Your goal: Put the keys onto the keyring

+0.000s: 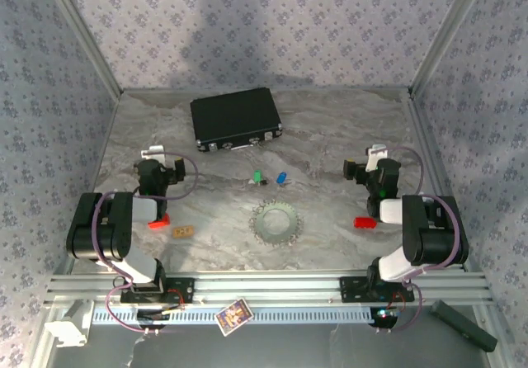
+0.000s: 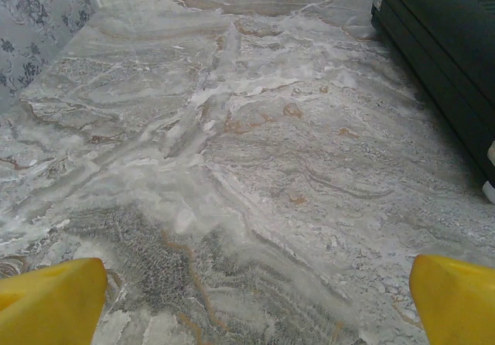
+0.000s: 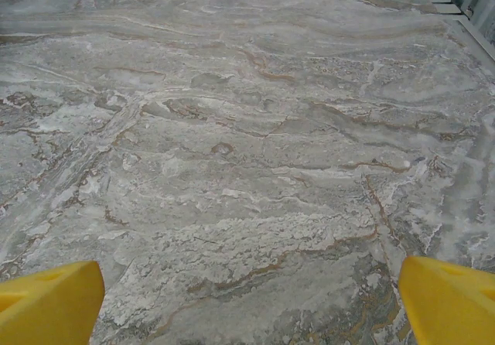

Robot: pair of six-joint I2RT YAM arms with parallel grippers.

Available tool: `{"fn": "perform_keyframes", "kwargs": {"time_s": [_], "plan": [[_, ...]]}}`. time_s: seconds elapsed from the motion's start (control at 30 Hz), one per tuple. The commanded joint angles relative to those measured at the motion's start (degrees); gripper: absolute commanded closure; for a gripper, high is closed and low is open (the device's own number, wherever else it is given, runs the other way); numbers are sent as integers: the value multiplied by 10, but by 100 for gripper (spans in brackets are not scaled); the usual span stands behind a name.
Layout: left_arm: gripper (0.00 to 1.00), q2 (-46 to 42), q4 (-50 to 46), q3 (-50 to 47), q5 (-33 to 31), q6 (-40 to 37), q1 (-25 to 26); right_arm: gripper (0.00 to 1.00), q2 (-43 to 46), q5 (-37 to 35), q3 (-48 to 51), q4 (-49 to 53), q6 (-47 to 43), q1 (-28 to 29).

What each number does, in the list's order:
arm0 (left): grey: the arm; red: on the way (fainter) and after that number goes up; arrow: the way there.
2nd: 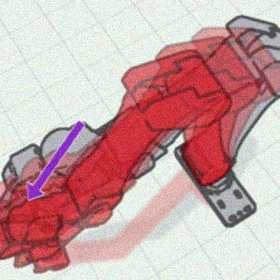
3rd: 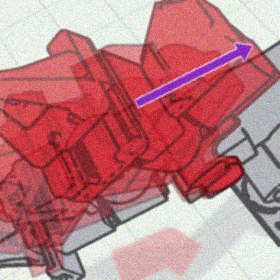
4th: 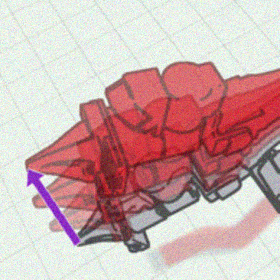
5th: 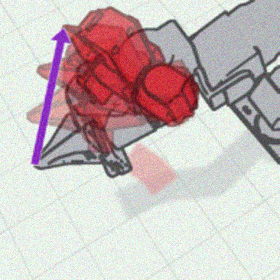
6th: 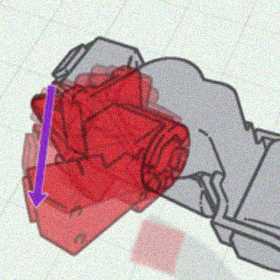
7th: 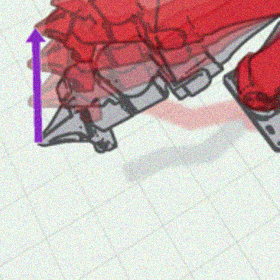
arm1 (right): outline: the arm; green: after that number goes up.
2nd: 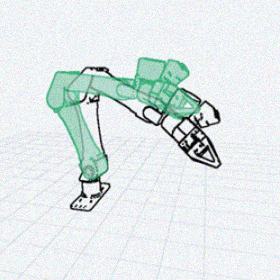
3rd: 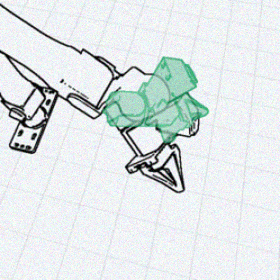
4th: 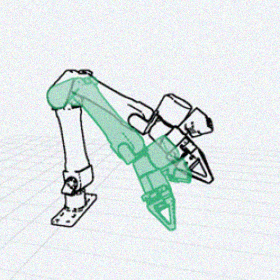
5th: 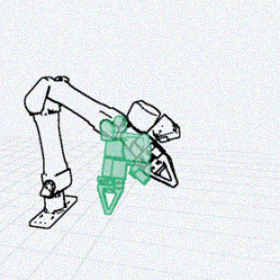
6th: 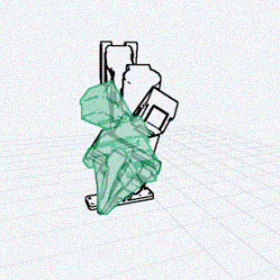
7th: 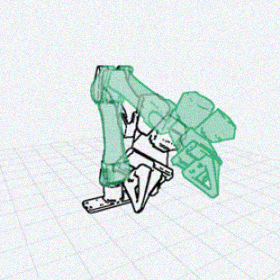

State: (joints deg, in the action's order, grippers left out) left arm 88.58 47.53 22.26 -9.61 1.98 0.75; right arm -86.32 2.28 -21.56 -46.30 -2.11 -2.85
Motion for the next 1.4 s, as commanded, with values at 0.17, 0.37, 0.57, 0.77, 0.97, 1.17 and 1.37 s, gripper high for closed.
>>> {"fn": "perform_keyframes", "kwargs": {"time_s": [0.17, 0.37, 0.57, 0.77, 0.97, 1.17, 1.37], "plan": [[0, -6, 0, 10, 9, 2, -4, 1, -8, -10, -13, 10, 4, 1], [0, -5, 0, 11, 10, 2, -3, 1, -8, -10, -13, 10, 4, 1], [0, -6, 0, 10, 10, 2, -4, 1, -8, -10, -13, 11, 4, 0], [0, -5, 0, 10, 10, 2, -4, 1, -8, -8, -13, 11, 4, 0], [0, -5, 0, 11, 10, 2, -4, 1, -8, -7, -14, 11, 4, 0], [0, -12, 2, 6, 17, -2, -3, 9, 5, -4, -12, 16, 3, 0], [0, -110, -198, 62, 22, -5, 3, 14, 126, -2, -98, 289, 11, 10]]}}
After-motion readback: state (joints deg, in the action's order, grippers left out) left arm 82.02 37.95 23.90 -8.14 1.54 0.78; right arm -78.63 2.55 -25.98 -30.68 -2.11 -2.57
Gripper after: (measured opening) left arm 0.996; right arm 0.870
